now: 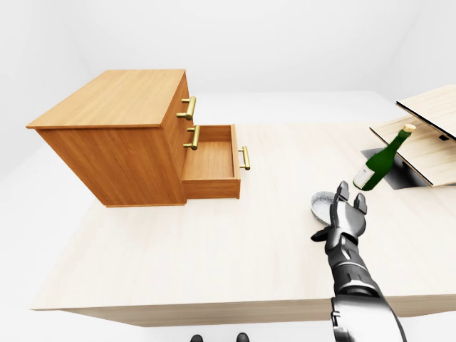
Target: Put the bowl on top of the cabinet.
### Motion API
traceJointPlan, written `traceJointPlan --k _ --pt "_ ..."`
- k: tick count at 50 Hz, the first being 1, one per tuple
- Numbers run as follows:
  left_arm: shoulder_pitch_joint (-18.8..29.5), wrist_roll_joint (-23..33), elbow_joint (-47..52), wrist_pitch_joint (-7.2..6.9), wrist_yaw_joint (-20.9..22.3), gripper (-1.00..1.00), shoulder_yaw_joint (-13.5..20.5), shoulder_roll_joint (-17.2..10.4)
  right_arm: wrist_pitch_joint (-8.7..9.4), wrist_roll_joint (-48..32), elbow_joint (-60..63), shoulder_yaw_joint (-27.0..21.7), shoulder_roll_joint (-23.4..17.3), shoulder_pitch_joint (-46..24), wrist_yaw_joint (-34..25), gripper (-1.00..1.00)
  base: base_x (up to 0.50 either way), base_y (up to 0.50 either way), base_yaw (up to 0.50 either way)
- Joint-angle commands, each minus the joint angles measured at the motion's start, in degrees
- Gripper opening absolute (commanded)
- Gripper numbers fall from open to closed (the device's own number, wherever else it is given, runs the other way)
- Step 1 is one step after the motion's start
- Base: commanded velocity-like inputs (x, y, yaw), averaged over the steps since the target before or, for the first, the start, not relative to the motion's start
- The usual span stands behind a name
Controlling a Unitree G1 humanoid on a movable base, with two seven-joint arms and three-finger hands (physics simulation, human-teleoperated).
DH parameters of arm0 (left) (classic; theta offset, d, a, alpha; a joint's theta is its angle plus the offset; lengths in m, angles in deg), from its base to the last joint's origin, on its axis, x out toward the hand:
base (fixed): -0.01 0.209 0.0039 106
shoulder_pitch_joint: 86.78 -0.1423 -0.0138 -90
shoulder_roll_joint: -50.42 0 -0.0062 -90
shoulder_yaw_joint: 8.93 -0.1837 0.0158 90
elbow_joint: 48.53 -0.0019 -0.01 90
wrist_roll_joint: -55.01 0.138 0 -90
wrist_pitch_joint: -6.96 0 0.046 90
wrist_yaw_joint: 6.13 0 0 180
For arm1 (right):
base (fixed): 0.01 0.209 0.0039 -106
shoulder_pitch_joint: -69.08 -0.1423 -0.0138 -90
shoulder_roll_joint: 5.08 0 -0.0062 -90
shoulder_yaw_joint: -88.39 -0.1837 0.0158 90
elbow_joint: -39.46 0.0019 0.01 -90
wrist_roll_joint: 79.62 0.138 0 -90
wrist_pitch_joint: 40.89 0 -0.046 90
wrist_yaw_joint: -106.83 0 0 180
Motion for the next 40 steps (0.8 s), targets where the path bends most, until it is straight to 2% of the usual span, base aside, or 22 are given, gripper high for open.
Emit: traceJointPlan --k 1,22,23,24,40 --pt "0.0 0.3 -0.1 0.00 0.2 0.98 -0.2 0.2 0.00 -0.1 -1.6 0.6 -0.1 -0.6 0.4 1.00 0.00 0.00 0.00" --pt "0.1 0.6 0.1 0.00 0.3 0.98 -0.3 0.4 0.00 0.3 -2.2 0.6 -0.2 -1.1 0.4 1.00 0.00 0.00 0.00" --pt "0.2 0.6 0.0 0.00 0.3 0.98 -0.3 0.3 0.00 0.3 -2.2 0.6 -0.2 -1.1 0.4 0.26 0.00 0.00 0.00" --pt "0.1 0.8 0.0 0.00 0.4 0.98 -0.4 0.4 0.00 0.6 -2.4 0.4 -0.1 -1.1 0.4 -1.00 0.00 0.00 0.00" --pt "0.2 0.9 0.2 0.00 0.5 0.98 -0.4 0.6 0.00 1.0 -1.8 0.4 -0.3 -0.9 0.4 -1.00 0.00 0.00 0.00"
